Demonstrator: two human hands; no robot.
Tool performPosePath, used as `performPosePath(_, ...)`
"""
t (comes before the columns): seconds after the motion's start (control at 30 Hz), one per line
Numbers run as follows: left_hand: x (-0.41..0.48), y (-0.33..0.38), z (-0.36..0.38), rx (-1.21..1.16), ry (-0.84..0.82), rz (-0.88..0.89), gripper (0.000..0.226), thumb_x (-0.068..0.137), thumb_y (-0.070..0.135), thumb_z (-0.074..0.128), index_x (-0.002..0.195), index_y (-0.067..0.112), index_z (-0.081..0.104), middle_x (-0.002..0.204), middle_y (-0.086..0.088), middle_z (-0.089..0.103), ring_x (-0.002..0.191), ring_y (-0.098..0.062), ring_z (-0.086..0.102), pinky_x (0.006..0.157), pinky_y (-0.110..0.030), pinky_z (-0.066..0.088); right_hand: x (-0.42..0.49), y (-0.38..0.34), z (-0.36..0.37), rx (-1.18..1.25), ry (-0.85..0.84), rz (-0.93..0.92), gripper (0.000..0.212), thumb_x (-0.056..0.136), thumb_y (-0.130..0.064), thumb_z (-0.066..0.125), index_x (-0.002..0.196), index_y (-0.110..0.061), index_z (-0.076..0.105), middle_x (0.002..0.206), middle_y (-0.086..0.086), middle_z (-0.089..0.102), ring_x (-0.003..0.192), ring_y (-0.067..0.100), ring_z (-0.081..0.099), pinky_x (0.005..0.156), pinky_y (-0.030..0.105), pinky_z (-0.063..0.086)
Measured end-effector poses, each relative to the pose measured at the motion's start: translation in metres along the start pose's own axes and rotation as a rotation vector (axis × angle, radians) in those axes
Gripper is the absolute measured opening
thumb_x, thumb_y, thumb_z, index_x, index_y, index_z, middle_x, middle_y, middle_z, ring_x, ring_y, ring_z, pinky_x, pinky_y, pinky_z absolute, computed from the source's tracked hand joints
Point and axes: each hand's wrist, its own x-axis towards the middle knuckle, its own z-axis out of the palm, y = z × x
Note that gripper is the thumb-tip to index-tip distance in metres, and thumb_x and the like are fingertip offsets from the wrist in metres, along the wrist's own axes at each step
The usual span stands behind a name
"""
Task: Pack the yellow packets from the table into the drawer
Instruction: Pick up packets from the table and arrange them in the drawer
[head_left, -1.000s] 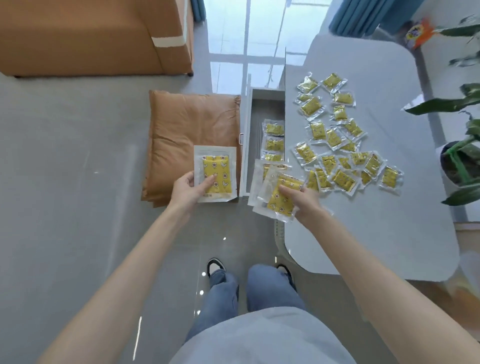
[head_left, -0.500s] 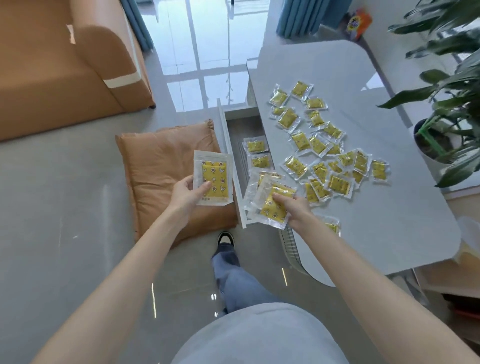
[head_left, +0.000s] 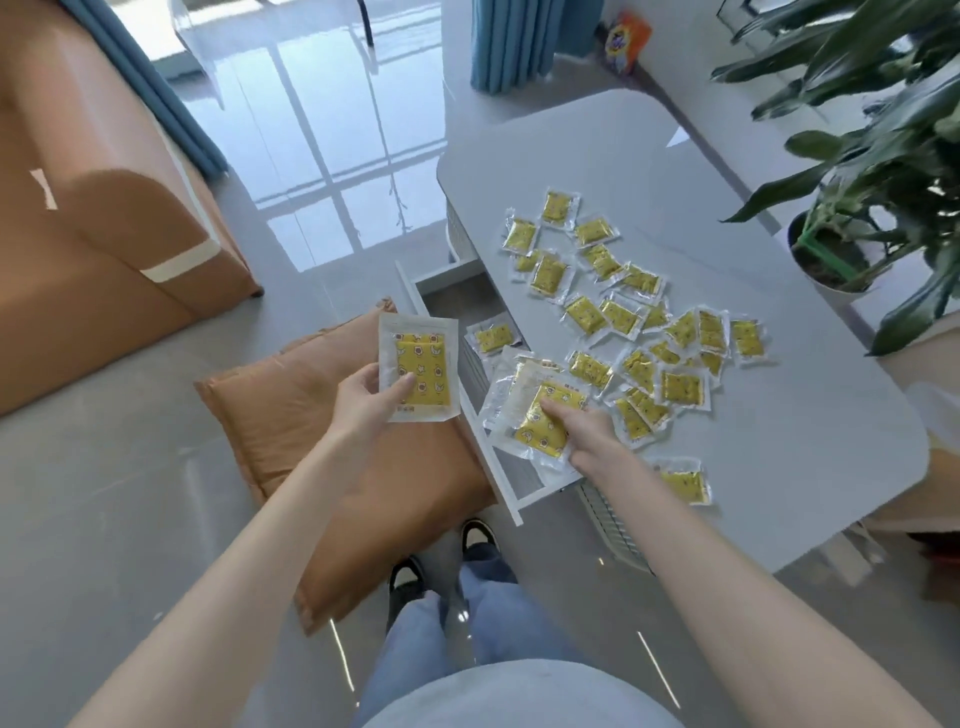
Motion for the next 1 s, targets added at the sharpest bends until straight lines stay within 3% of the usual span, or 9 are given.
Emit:
performPosePath(0.23, 0.040, 0.035, 0.004, 0.098, -0.137, 0.070, 0.021, 0.089, 0.017, 0.063, 0.110, 0.016, 0.062, 0.103, -0.003, 0.067, 0.092, -0.020, 0.066, 0.074, -0.025, 0.052, 0.008, 0.000, 0.012, 0.118, 0.099, -0.031, 0.023, 0.079, -0.003, 0.074, 0.099, -0.002, 0.063, 0.102, 0.015, 0.069, 0.094, 0.028, 0.068, 0.090, 0.046, 0.054)
performPosePath(0.37, 0.059, 0.052, 0.019, 0.141, -0.194, 0.053, 0.029, 0.090, 0.016, 0.063, 0.118, 0.011, 0.059, 0.105, -0.005, 0.065, 0.093, -0.021, 0.064, 0.080, -0.028, 0.050, 0.011, -0.010, 0.007, 0.178, 0.156, -0.061, 0.016, 0.080, -0.004, 0.074, 0.083, -0.011, 0.059, 0.098, 0.012, 0.068, 0.088, 0.024, 0.067, 0.089, 0.043, 0.055)
performPosePath(0.53, 0.085, 0.074, 0.055, 0.185, -0.244, 0.055, 0.033, 0.088, 0.015, 0.066, 0.119, 0.008, 0.061, 0.098, -0.003, 0.068, 0.094, -0.022, 0.067, 0.091, -0.039, 0.053, 0.027, -0.026, -0.013, 0.198, 0.206, -0.051, 0.020, 0.078, -0.012, 0.077, 0.090, -0.010, 0.061, 0.107, 0.013, 0.069, 0.101, 0.028, 0.065, 0.097, 0.048, 0.049)
performPosePath(0.73, 0.117, 0.107, 0.111, 0.252, -0.229, 0.107, 0.019, 0.086, 0.014, 0.067, 0.104, 0.017, 0.063, 0.089, 0.000, 0.068, 0.092, -0.024, 0.066, 0.092, -0.041, 0.053, 0.051, -0.046, -0.035, 0.180, 0.184, -0.042, 0.073, 0.066, -0.028, 0.082, 0.129, -0.005, 0.052, 0.121, 0.010, 0.063, 0.111, 0.029, 0.060, 0.100, 0.050, 0.047)
performPosePath(0.9, 0.142, 0.118, 0.138, 0.311, -0.203, 0.093, 0.030, 0.086, 0.014, 0.067, 0.116, 0.007, 0.063, 0.091, -0.004, 0.067, 0.091, -0.025, 0.065, 0.090, -0.038, 0.053, 0.072, -0.051, -0.039, 0.170, 0.204, -0.007, 0.059, 0.069, -0.027, 0.080, 0.119, -0.006, 0.057, 0.117, 0.011, 0.064, 0.108, 0.029, 0.062, 0.099, 0.048, 0.048)
performPosePath(1.0, 0.162, 0.120, 0.141, 0.382, -0.200, 0.067, 0.032, 0.086, 0.014, 0.067, 0.117, 0.008, 0.062, 0.104, -0.011, 0.067, 0.097, -0.027, 0.065, 0.093, -0.041, 0.052, 0.083, -0.053, -0.035, 0.125, 0.199, 0.034, 0.055, 0.069, -0.028, 0.079, 0.115, -0.006, 0.057, 0.113, 0.012, 0.065, 0.104, 0.028, 0.063, 0.097, 0.045, 0.050)
